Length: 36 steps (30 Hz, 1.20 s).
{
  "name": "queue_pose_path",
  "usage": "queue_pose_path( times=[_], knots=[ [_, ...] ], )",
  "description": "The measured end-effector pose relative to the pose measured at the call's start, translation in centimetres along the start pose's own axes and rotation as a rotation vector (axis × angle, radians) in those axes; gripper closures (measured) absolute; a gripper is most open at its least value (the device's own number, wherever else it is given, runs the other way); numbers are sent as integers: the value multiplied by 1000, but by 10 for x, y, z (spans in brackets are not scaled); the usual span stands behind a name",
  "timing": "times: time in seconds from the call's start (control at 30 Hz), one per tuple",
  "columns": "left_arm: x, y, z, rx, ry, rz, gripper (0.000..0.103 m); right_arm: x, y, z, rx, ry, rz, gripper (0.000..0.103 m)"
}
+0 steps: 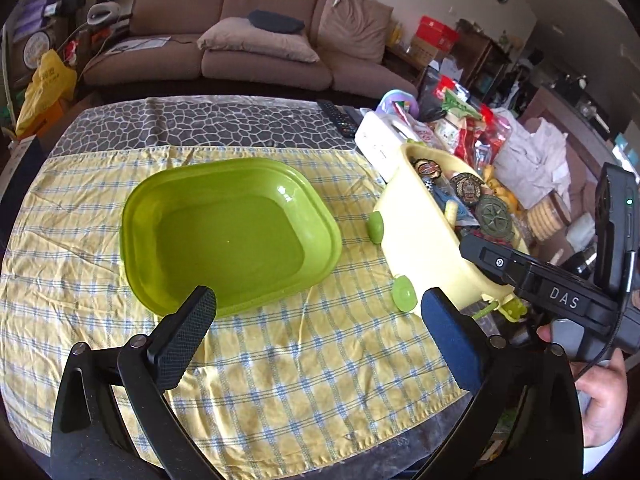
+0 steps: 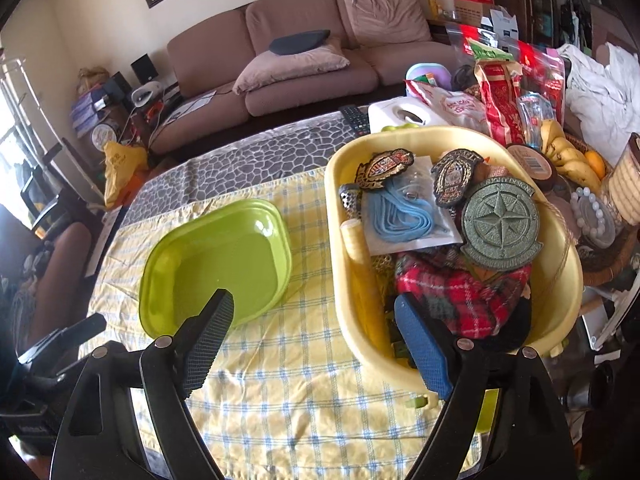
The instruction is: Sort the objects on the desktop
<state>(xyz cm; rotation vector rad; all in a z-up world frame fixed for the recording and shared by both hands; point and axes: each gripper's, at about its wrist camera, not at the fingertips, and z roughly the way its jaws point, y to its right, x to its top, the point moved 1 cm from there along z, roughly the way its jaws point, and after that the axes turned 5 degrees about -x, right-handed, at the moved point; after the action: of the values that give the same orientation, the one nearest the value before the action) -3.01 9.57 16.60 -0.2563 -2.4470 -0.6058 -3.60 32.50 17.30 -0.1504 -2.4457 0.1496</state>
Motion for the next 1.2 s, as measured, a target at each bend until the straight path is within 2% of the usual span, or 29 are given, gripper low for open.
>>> queue_pose_path(
  times=[0.23, 0.7, 1.2],
  knots=[
    [-21, -38, -11, 77, -6, -30, 0, -29, -36, 12, -11, -25, -72, 1],
    [-56, -90, -5, 183, -55, -58, 0, -69, -77, 43, -11, -80, -134, 1],
    [-94, -122, 42, 238, -102, -71, 0, -112, -96, 95, -31, -111, -173, 1]
  ],
)
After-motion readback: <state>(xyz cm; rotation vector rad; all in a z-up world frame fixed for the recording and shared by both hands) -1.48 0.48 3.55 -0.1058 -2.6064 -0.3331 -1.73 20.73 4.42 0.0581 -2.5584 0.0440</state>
